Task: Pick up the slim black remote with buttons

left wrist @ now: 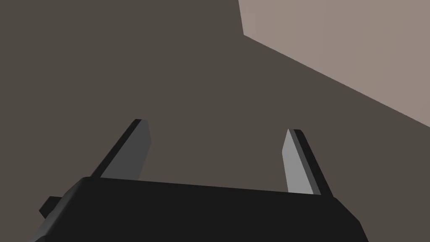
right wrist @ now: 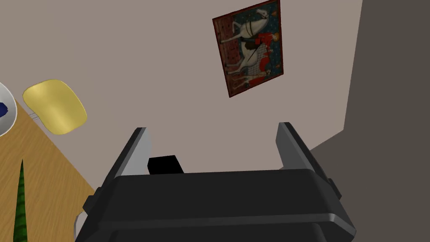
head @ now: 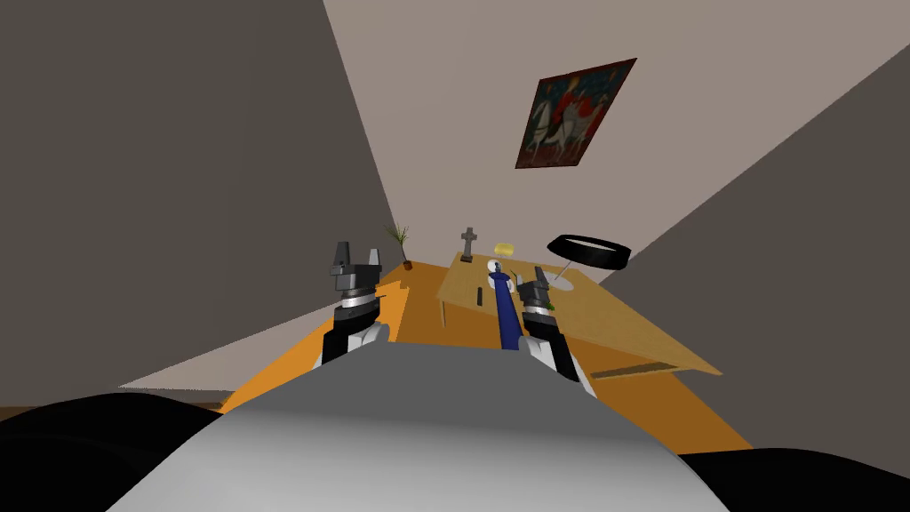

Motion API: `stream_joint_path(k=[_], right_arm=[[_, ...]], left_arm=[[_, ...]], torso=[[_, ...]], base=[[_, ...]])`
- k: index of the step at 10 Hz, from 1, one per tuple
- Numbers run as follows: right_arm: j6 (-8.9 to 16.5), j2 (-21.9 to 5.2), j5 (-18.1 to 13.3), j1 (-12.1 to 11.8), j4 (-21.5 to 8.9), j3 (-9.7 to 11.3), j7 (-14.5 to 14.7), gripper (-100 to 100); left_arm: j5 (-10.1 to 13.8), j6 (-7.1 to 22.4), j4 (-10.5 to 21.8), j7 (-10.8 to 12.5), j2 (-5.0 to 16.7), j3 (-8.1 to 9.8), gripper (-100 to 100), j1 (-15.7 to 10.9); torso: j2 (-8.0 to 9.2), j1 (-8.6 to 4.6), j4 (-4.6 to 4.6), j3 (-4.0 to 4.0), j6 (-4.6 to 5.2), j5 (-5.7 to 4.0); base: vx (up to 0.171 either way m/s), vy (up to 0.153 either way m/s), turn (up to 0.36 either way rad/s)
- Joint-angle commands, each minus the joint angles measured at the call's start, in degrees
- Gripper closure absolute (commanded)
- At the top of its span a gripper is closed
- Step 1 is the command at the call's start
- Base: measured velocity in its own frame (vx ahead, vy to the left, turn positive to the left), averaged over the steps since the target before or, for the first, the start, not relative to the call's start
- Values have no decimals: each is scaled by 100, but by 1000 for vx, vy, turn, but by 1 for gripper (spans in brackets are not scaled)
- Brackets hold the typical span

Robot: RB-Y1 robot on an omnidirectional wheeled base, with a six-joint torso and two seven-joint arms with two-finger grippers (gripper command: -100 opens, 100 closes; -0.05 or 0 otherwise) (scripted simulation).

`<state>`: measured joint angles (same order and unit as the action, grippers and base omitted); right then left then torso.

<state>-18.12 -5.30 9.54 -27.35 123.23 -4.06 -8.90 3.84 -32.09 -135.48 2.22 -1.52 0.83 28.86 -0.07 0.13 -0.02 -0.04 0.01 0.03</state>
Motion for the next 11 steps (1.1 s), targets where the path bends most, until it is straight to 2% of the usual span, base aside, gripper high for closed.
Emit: stream_joint_path(k=[1,4,5,6,7,8,9,10,11], right_arm=[[286,-128,151,-6,-131,-86,-123,-100],[746,-374,450,-14,-415,-262,-377,-100],[802,-374,450,-14,-415,-262,-377,-100],[1030,-505,612,-19,-577,-356,-521,-100],[1072,-505,612,-19,-577,-356,-521,-100],[1287,-639,782,-24,-753,-453,-675,-100],[1352,-639,782,-24,-753,-453,-675,-100],[1545,-774,959,-31,-945,-550,-839,-100],[1640,-774,959,-31,-945,-550,-839,-100]], left_arm=[[0,0,0,0,0,0,0,0],[0,0,0,0,0,0,0,0],[0,0,0,0,0,0,0,0],[0,0,0,0,0,0,0,0],[0,0,0,0,0,0,0,0],[0,0,0,0,0,0,0,0],[0,0,0,0,0,0,0,0],[0,0,0,0,0,0,0,0],[0,0,0,0,0,0,0,0]], torso=[[0,0,0,0,0,0],[2,-2,0,1,0,-1],[-1,-3,0,0,-2,-1],[-1,-4,0,0,0,-1],[-1,-3,0,-1,-2,-1],[1,-4,0,0,0,-1],[1,-3,0,1,-1,-1],[1,-4,0,1,0,-1],[0,-4,0,0,-2,-1]], base=[[9,33,113],[16,35,134],[21,25,76],[21,32,145],[14,26,88],[19,37,160],[17,25,82],[19,30,180],[17,20,81]])
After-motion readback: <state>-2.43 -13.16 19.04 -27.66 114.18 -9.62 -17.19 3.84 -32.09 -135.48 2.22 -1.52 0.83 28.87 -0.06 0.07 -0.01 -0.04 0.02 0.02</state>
